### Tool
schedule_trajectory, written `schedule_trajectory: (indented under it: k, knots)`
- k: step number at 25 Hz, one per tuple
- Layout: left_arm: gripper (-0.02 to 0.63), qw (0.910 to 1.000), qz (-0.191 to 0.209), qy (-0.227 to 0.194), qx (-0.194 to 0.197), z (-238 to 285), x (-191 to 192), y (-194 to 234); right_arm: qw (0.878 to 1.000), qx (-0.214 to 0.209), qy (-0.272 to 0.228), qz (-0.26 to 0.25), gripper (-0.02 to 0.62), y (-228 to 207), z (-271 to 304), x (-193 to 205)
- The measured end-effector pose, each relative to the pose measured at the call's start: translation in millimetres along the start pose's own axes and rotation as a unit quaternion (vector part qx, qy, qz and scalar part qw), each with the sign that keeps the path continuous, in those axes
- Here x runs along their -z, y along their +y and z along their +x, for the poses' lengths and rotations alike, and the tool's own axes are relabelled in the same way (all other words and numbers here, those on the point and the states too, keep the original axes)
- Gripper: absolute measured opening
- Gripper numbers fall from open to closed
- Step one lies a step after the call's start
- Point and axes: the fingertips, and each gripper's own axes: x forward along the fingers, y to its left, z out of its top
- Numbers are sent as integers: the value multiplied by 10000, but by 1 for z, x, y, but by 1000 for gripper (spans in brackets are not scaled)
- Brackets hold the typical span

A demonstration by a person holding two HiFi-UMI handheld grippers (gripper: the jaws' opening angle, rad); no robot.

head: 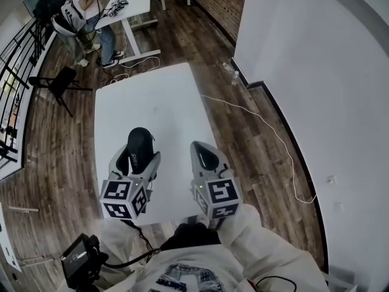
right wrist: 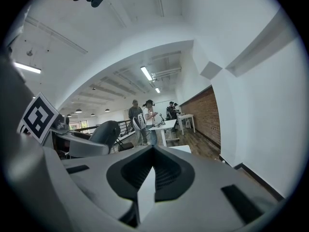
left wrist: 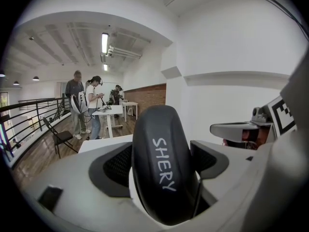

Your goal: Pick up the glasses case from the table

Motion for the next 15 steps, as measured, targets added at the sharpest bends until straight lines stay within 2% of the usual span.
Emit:
schedule_trajectory:
  k: [15]
  knots:
    - [391, 9998, 50, -112, -130, -5, -2, 2, 9999, -80, 57, -106, -6, 5, 1, 1]
